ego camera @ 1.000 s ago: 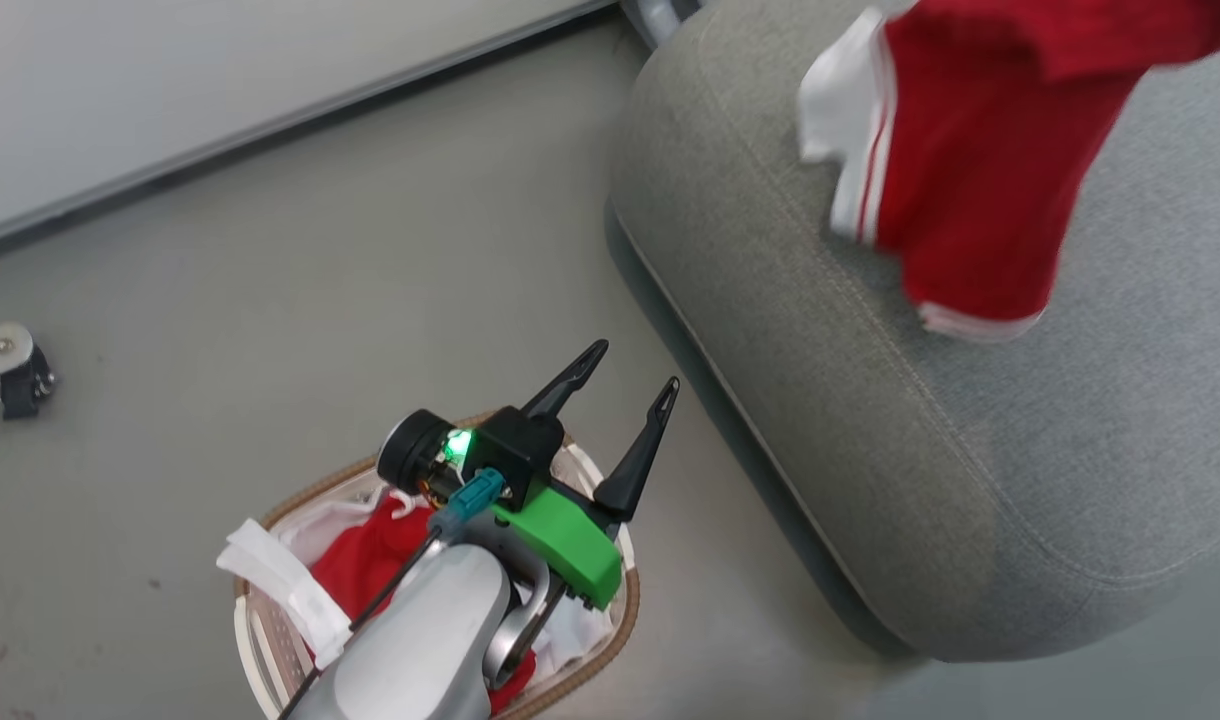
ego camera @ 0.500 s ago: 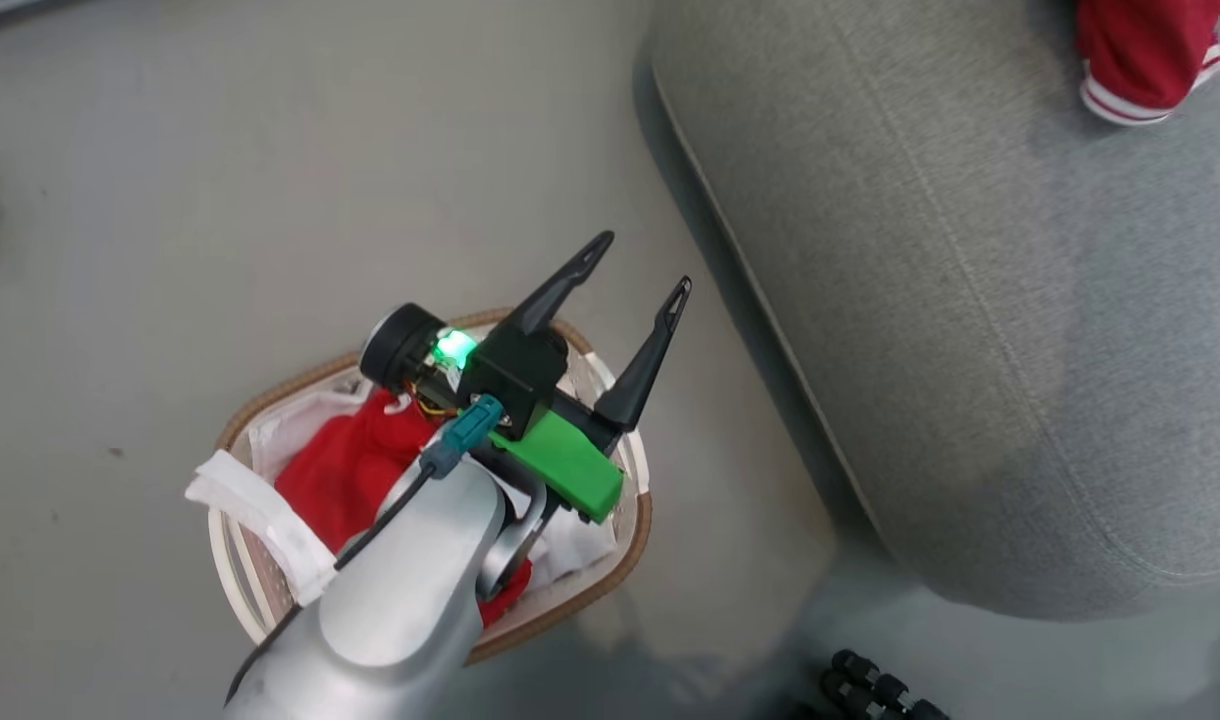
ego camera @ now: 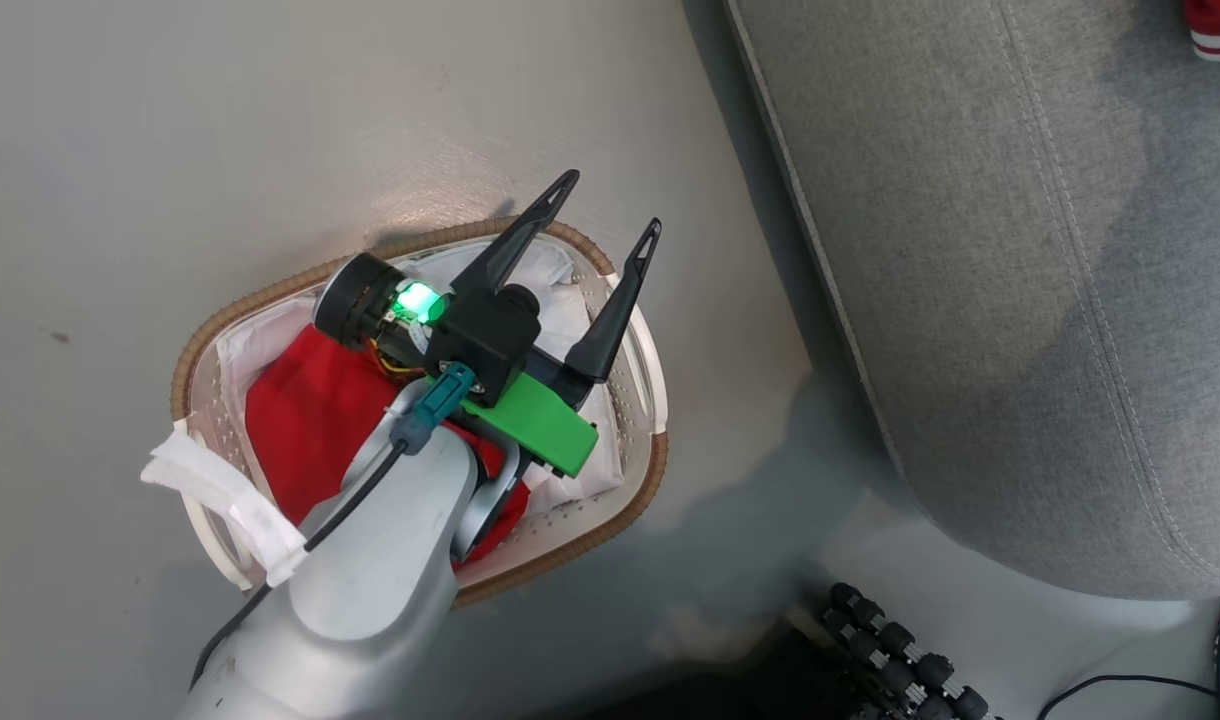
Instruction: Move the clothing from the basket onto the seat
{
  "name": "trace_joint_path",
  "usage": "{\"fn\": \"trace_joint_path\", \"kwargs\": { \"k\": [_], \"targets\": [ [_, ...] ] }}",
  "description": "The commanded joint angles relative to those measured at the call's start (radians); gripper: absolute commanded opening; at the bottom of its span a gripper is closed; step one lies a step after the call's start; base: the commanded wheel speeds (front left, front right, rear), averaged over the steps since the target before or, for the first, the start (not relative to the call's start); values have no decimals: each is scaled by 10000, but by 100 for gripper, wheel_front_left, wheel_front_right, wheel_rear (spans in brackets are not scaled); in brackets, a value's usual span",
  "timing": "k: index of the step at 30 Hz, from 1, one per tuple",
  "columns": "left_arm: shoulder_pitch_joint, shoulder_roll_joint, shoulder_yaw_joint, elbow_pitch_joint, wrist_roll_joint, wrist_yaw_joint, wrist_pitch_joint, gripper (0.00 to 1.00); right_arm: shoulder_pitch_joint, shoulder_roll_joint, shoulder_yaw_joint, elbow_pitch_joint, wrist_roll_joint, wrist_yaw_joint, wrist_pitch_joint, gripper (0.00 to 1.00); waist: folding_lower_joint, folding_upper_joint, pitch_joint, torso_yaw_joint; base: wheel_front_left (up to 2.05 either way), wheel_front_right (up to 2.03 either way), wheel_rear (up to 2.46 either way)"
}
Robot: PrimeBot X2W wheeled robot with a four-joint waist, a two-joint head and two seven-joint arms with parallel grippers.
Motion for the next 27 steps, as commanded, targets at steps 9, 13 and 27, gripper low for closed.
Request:
{"fn": "trace_joint_path", "kwargs": {
  "k": [9,13,27],
  "targets": [
    [69,143,-24,173,8,-75,5,100,1436,398,-226,-435,548,-14,-22,100,-2,0,-206,-262,0,0,0],
    [138,155,55,188,-48,-85,5,100,2112,367,62,-734,987,-14,-21,100,-2,0,-559,-320,0,0,0],
    [884,-347,585,393,-343,-143,5,100,3963,-204,484,-1024,1782,-14,-23,100,-2,0,-3003,469,0,0,0]
  ]
}}
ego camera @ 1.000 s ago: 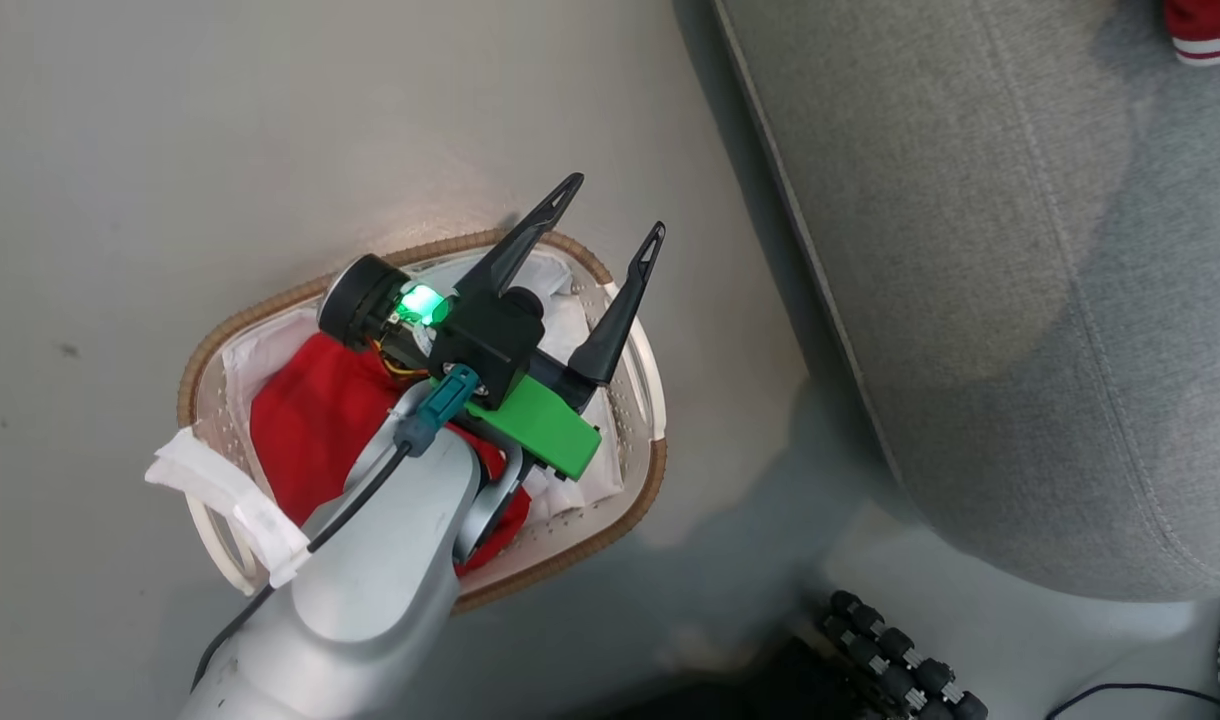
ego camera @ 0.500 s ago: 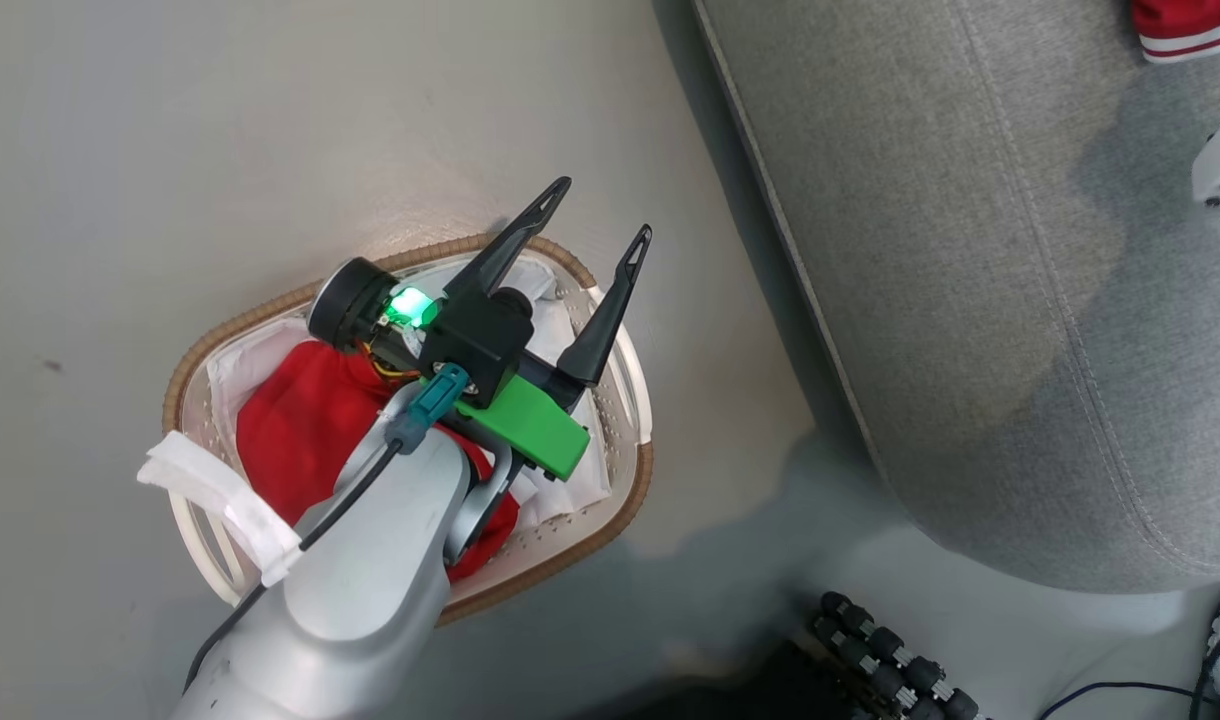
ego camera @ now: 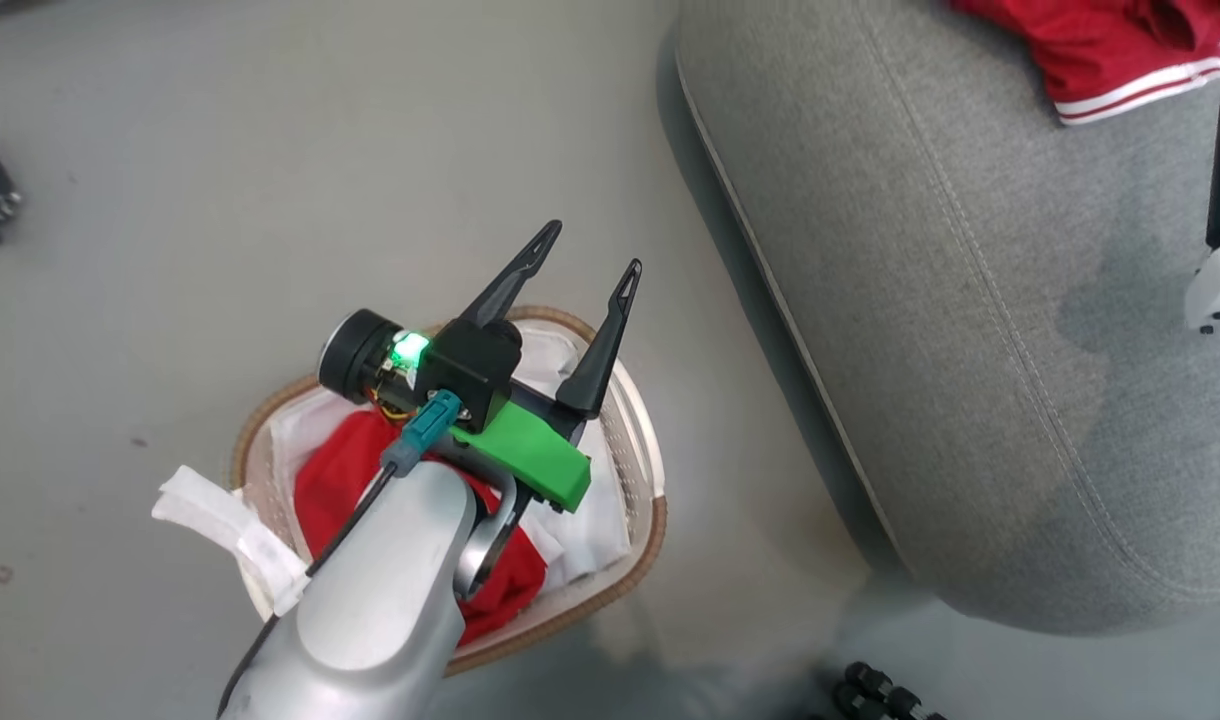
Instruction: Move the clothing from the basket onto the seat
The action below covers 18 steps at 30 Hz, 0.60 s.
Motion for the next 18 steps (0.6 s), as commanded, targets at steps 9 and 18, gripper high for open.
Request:
{"fn": "trace_joint_path", "kwargs": {
  "k": [9,18],
  "targets": [
    [1068,-322,867,195,-708,-2,5,100,614,-266,659,-500,42,-14,-23,100,0,0,-2699,1805,0,0,0],
    [1922,-337,1574,38,-1380,371,5,100,1061,726,1572,-940,564,-14,-21,100,0,0,-3786,2482,0,0,0]
  ]
}}
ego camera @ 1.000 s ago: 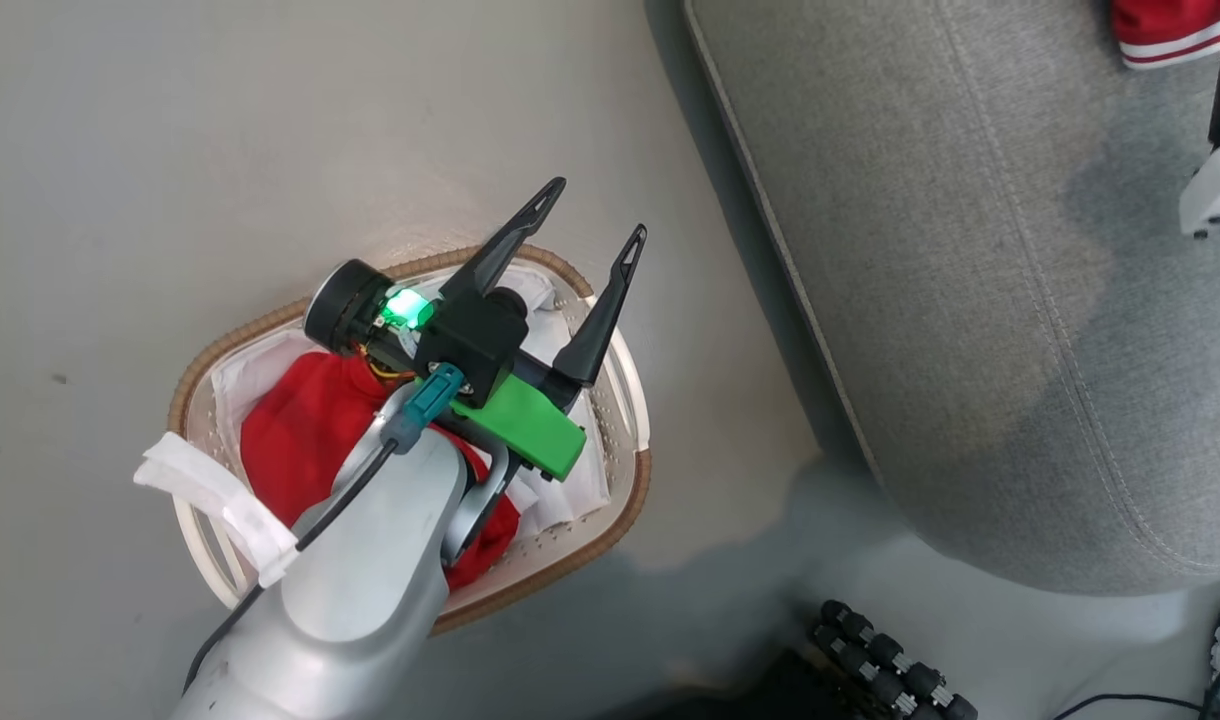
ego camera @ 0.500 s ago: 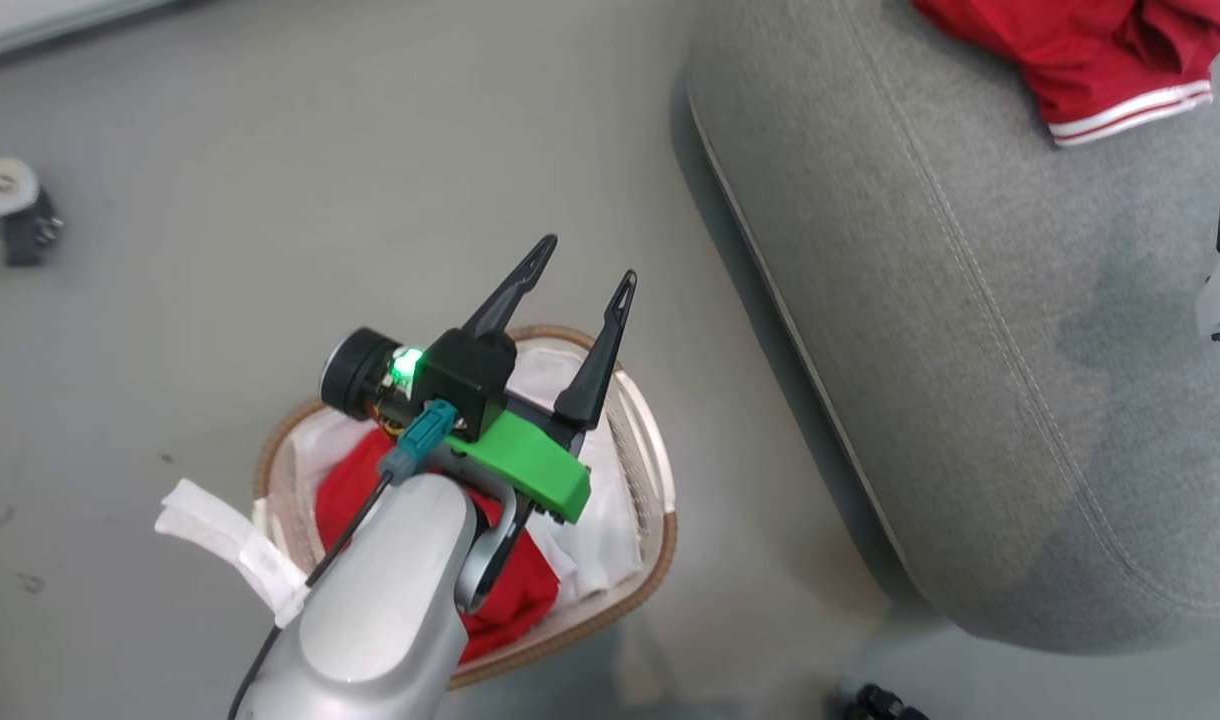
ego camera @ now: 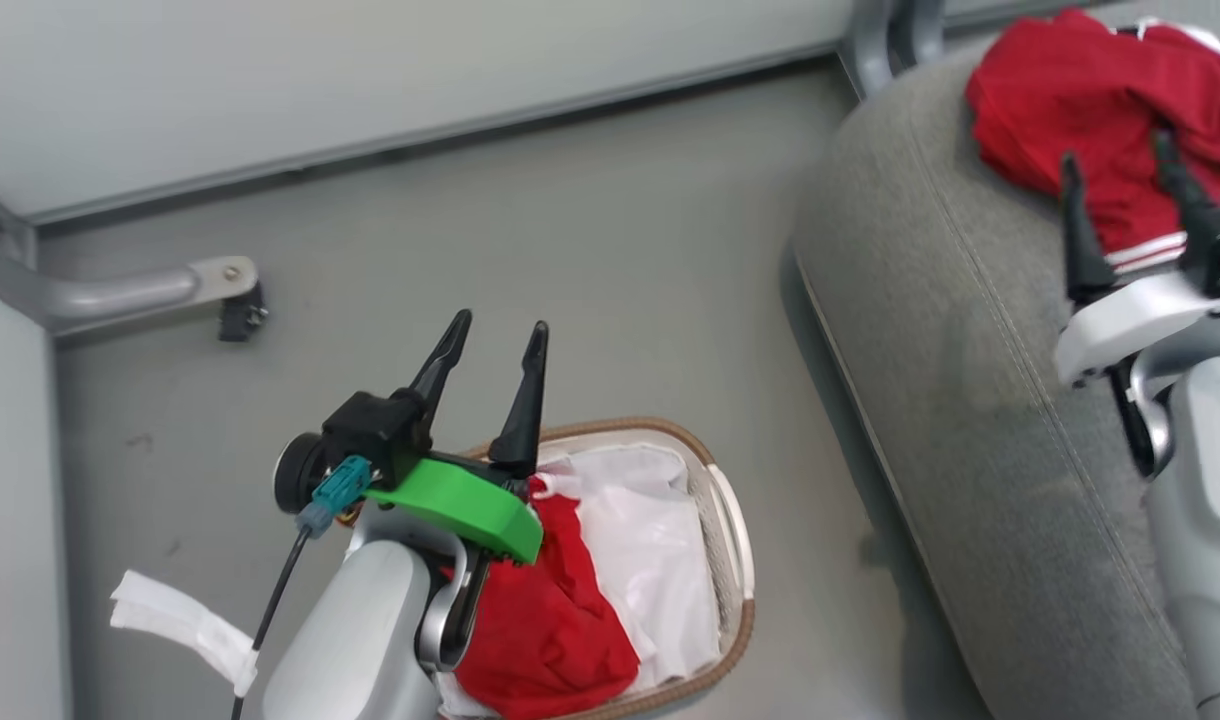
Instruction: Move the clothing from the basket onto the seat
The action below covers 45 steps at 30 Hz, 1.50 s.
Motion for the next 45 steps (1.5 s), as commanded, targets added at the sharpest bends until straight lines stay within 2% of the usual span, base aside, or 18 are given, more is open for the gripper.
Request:
{"fn": "trace_joint_path", "kwargs": {
  "k": [1,6,11,17,21,29,45],
  "targets": [
    [274,2,151,-14,-53,94,5,100,280,67,90,-11,172,-14,-23,100,1,0,-965,837,0,0,0],
    [876,5,806,-54,67,292,5,100,1015,747,425,-91,336,-14,-23,100,1,0,-1434,978,0,0,0],
    [1727,5,1891,-169,234,428,5,100,2001,1426,621,-534,408,-14,-23,100,1,0,-1815,970,0,0,0],
    [2621,2,2661,-320,692,375,5,100,3320,1768,723,-1472,476,-14,-22,100,1,0,-2073,1009,0,0,0],
    [3115,6,2723,-538,757,339,5,100,4141,1783,877,-2054,982,-14,-23,100,1,0,-2256,1109,0,0,0],
    [3670,6,2505,-705,554,468,5,100,5180,1785,963,-2753,870,-14,-23,100,1,0,-2535,1256,0,0,0],
    [3737,5,2441,-635,423,552,6,100,5548,1789,875,-2913,1225,-14,-23,100,1,0,-2584,1171,0,0,0]
  ]
}}
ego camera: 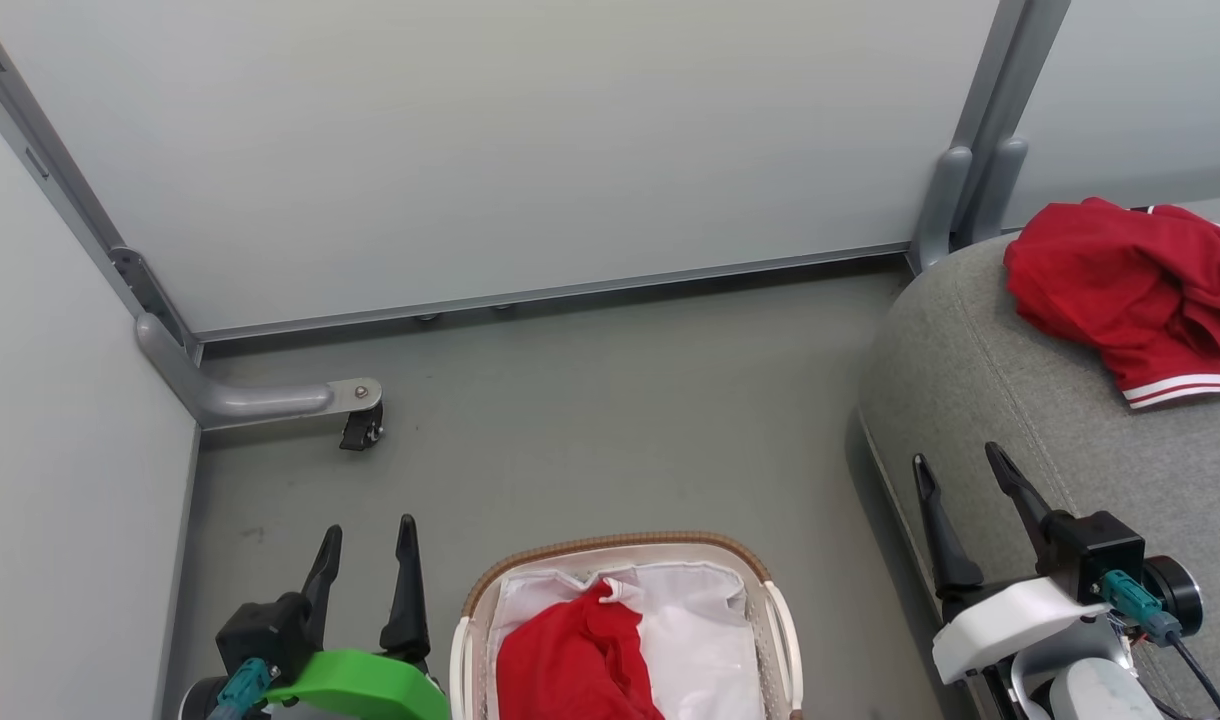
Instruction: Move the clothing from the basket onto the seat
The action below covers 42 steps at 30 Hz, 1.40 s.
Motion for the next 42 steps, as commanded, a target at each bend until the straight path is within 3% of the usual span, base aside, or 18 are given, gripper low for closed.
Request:
{"fn": "trace_joint_path", "kwargs": {
  "k": [1,19,26,37,42],
  "targets": [
    [57,17,21,37,47,-13,6,100,155,-33,-9,13,108,-14,-23,100,1,0,2,-3,0,0,0],
    [-60,17,-135,146,164,-42,6,100,116,-32,48,-12,58,-14,-23,100,1,0,59,-25,0,0,0],
    [-441,17,-673,421,278,-151,6,100,-98,-32,56,-124,-72,-14,-23,100,1,0,255,-138,0,0,0],
    [-2335,21,-2350,2816,227,-396,6,100,-964,-30,351,-495,-267,-14,-23,100,1,0,1790,-891,0,0,0],
    [-3358,30,-3180,4351,167,-266,13,100,-1495,-30,622,-702,-295,-14,-23,100,1,0,2931,-1422,0,0,0]
  ]
}}
